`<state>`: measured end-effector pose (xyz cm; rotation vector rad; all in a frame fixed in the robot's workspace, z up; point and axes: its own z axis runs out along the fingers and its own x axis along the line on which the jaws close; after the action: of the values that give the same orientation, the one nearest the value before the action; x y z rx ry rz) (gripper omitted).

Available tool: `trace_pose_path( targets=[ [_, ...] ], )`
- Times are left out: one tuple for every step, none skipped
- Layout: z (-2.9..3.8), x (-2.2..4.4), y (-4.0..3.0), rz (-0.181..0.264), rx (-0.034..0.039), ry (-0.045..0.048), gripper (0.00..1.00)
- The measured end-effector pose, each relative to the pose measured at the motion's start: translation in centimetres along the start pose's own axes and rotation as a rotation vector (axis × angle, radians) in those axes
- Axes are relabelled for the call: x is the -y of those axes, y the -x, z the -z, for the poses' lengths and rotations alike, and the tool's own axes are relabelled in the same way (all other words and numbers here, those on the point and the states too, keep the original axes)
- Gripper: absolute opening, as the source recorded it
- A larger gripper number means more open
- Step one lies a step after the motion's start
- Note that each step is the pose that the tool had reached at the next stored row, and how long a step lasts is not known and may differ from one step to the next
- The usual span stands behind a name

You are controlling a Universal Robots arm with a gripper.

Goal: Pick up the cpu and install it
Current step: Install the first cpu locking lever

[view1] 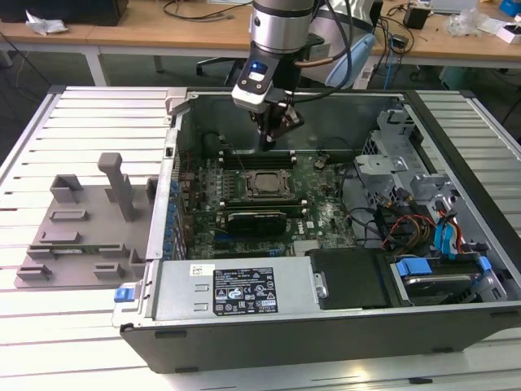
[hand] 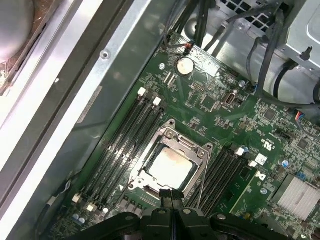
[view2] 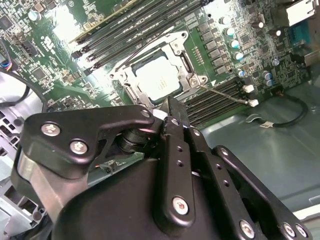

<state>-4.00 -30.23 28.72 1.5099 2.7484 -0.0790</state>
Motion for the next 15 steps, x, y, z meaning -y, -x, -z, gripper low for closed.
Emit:
trace_pose_path(
  targets=[
    [0.0, 0.0, 0.0, 0.005, 0.0002, 0.0002, 0.11],
    [0.0, 0.0, 0.0, 0.011, 0.0005, 0.0003, 0.11],
    [0.0, 0.0, 0.0, 0.017, 0.0007, 0.0005, 0.11],
    [0.0, 0.0, 0.0, 0.024, 0.001, 0.0007, 0.11],
    [0.0, 0.0, 0.0, 0.03, 0.0013, 0.0008, 0.11],
    [0.0, 0.0, 0.0, 0.038, 0.0016, 0.0011, 0.11],
    [0.0, 0.0, 0.0, 0.045, 0.0019, 0.0013, 0.11],
    [0.0, 0.0, 0.0, 0.056, 0.0024, 0.0016, 0.11],
    [0.0, 0.0, 0.0, 0.063, 0.0026, 0.0019, 0.11],
    [0.0, 0.0, 0.0, 0.069, 0.0029, 0.002, 0.11],
    [0.0, 0.0, 0.0, 0.076, 0.0031, 0.0022, 0.11],
    [0.0, 0.0, 0.0, 0.08, 0.0034, 0.0023, 0.11],
    [0.0, 0.0, 0.0, 0.086, 0.0036, 0.0025, 0.11],
    [0.0, 0.0, 0.0, 0.092, 0.0038, 0.0027, 0.11],
    [0.0, 0.0, 0.0, 0.096, 0.004, 0.0028, 0.11]
  ],
)
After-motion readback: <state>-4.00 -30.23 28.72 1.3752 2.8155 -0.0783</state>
